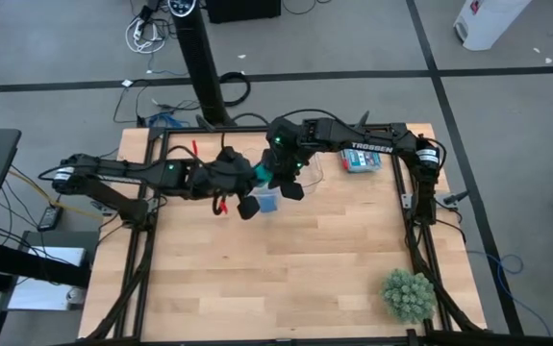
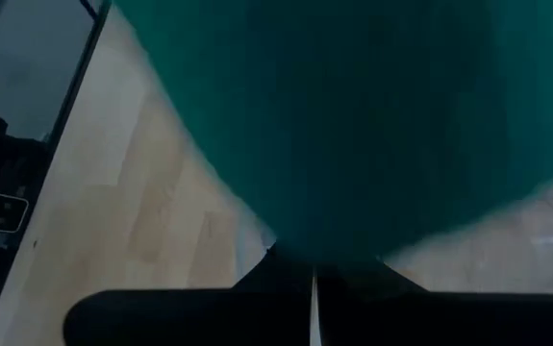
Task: Roll bandage
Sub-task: Put the sky blue bandage into the transparent zip bag
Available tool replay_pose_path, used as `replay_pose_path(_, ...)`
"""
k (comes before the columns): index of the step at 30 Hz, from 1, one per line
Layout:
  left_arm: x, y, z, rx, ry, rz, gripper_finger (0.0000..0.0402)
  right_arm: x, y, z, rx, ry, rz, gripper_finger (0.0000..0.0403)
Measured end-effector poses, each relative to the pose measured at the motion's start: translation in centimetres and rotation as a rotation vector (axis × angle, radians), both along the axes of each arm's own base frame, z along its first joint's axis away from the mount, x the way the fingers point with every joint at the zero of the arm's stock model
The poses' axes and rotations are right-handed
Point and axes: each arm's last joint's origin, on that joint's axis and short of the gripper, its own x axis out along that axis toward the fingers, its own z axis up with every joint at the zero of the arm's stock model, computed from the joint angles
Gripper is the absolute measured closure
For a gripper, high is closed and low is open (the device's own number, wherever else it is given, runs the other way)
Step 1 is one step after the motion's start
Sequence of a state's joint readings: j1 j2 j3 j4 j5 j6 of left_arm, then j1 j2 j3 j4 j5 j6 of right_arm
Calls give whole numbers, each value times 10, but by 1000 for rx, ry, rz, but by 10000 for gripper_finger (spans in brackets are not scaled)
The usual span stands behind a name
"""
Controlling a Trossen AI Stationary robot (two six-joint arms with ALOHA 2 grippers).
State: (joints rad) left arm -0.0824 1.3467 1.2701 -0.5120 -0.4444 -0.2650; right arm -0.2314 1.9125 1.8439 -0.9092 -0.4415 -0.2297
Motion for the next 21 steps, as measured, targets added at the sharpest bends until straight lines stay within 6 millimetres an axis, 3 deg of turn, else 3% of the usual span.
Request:
replay_pose_path(7, 10, -2, -8, -9, 11, -16, 377, -1, -2, 0, 34, 21, -39, 403)
replay_pose_path(16, 8, -4, -7, 36, 37, -11, 377, -7, -23, 0, 181, 61, -166, 403)
replay_pose_path(21, 7, -4, -13, 56, 88, -5, 376, -9, -26, 1, 255, 60, -136, 403)
